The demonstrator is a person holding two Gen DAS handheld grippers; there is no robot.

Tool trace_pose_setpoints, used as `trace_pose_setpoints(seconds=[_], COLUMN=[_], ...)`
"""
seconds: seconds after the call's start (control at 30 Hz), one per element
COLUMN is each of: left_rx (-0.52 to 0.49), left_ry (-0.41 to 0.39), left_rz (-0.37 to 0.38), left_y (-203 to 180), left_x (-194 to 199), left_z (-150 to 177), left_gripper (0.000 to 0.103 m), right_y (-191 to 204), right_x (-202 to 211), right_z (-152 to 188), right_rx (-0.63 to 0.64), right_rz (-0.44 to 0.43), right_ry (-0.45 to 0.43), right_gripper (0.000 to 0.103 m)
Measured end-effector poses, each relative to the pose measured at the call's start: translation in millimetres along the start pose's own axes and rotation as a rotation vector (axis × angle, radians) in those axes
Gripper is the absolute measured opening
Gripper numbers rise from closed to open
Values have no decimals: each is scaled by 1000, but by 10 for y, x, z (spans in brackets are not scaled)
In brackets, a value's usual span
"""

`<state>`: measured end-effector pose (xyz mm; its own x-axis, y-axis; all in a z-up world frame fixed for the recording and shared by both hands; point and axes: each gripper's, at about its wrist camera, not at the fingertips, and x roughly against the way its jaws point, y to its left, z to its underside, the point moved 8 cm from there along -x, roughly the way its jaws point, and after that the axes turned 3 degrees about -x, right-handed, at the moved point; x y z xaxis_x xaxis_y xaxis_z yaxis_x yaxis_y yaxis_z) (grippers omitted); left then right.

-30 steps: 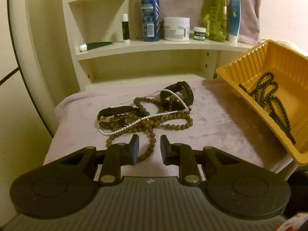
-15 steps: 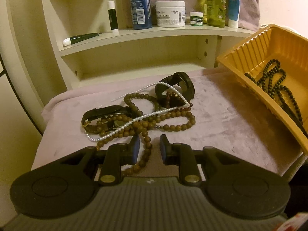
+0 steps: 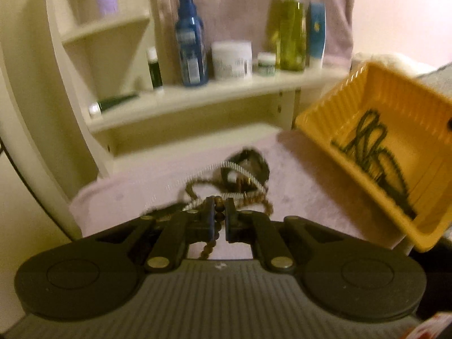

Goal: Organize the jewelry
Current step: 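Lift the brown bead strand with the left gripper and carry it over the tray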

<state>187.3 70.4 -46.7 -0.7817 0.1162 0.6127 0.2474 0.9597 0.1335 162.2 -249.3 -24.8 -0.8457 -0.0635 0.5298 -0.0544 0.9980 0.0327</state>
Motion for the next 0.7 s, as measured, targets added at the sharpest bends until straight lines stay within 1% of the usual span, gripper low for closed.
trace_pose_setpoints(seconds=[0.17, 0.4, 0.53, 0.7], left_rx=[46, 95, 84, 44], left_ry=[-55, -135, -167, -211], left_rz=[52, 115, 145, 195], left_y=[169, 279, 232, 50], left_x=[272, 581, 711, 871], left_z=[-346, -766, -988, -1272], left_gripper=[6, 6, 6, 6], right_y=[13, 20, 22, 18], right_x=[15, 16, 17, 14], right_z=[1, -5, -7, -6], right_rx=[2, 2, 3, 3], right_rz=[-1, -2, -3, -2], right_ry=[-4, -7, -8, -8], right_gripper=[5, 5, 5, 5])
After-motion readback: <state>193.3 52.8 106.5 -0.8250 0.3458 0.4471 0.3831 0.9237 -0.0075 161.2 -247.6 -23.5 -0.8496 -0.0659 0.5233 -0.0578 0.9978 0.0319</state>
